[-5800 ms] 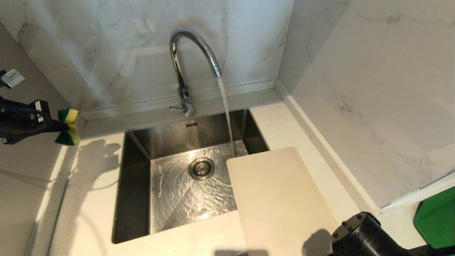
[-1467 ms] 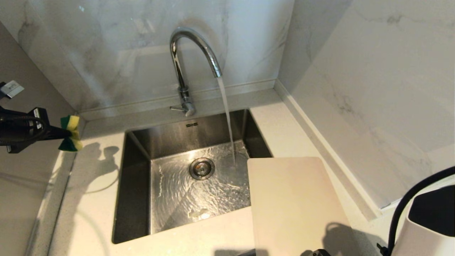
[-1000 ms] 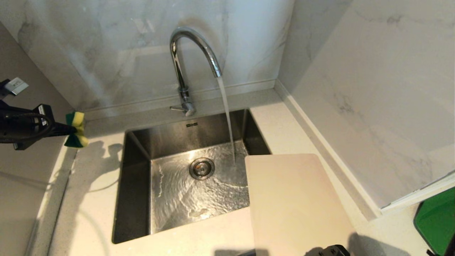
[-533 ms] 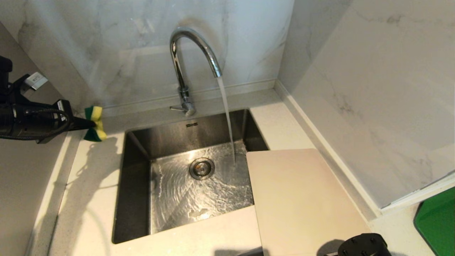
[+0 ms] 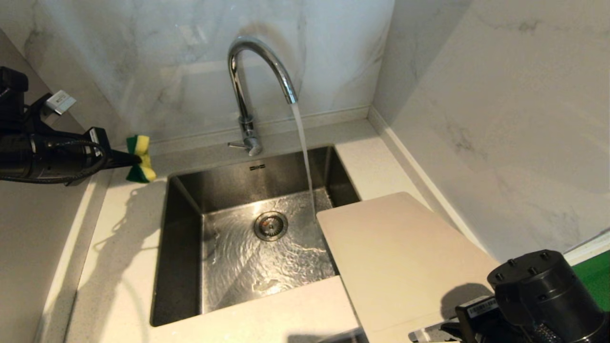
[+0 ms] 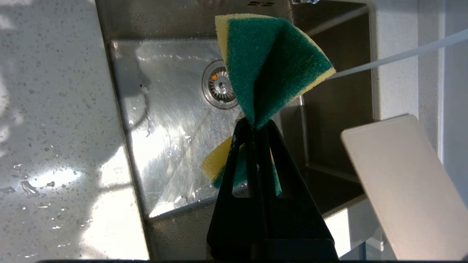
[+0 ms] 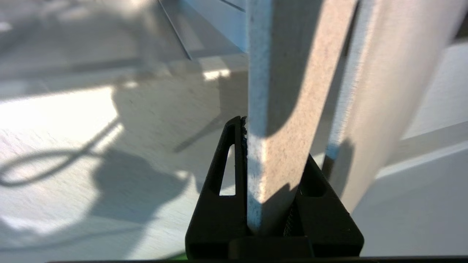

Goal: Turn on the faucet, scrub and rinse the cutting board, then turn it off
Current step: Pick up the cutting board

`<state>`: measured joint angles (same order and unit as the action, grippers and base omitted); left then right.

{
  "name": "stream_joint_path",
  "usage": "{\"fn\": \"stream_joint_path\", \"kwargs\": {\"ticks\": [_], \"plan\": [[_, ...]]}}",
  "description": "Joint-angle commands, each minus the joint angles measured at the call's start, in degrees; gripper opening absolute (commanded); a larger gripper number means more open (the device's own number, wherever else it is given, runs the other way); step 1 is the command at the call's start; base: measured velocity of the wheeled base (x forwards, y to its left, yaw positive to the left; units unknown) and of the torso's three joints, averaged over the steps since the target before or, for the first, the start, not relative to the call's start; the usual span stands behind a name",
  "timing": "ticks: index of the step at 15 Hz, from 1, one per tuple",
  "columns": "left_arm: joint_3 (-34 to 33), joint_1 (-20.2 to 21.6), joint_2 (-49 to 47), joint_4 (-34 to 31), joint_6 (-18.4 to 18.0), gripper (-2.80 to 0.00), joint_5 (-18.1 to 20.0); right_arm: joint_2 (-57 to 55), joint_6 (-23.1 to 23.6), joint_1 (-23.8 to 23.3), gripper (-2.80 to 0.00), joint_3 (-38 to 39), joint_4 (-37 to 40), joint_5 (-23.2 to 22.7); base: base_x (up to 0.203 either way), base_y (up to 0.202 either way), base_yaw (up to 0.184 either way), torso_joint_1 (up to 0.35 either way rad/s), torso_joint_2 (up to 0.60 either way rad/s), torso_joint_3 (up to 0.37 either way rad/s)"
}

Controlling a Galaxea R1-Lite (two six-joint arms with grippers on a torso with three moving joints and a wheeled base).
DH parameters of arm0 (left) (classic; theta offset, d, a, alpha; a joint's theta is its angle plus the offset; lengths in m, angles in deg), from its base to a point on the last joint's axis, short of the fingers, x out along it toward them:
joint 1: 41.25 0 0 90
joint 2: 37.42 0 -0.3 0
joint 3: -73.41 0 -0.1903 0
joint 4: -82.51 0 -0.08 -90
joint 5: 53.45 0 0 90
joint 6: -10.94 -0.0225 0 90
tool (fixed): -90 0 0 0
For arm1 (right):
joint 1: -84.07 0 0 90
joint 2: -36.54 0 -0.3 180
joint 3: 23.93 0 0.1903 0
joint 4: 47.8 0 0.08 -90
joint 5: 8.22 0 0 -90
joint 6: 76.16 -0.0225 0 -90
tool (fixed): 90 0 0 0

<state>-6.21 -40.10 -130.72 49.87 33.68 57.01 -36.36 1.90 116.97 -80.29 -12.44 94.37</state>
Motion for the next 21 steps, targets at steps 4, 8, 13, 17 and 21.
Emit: {"fn": "stream_joint_path", "kwargs": {"ticks": [4, 8, 13, 17, 21], "plan": [[0.5, 0.2, 0.0, -0.1, 0.2, -2.80, 0.3, 2.2, 13.4, -0.1, -2.80, -6.7, 2.1, 0.1, 0.000, 0.000, 0.000, 0.000, 0.00, 0.000], [0.5, 0.2, 0.2, -0.1, 0.3, -2.80, 0.3, 2.2, 26.4, -2.0, -2.80, -10.4, 2.7, 0.2, 0.000, 0.000, 0.000, 0.000, 0.00, 0.000], [0.5, 0.2, 0.7, -0.1, 0.5, -2.80, 0.3, 1.7, 34.7, -4.3, -2.80, -12.5, 2.2, 0.2, 0.000, 0.000, 0.000, 0.000, 0.00, 0.000], [0.5, 0.2, 0.9, -0.1, 0.5, -2.80, 0.3, 0.6, 40.8, -5.6, -2.80, -14.2, 0.1, 0.1, 0.000, 0.000, 0.000, 0.000, 0.00, 0.000], [0.5, 0.2, 1.0, 0.0, 0.7, -2.80, 0.3, -1.4, 45.7, -5.7, -2.80, -13.5, -9.4, -0.5, 0.000, 0.000, 0.000, 0.000, 0.00, 0.000]]}}
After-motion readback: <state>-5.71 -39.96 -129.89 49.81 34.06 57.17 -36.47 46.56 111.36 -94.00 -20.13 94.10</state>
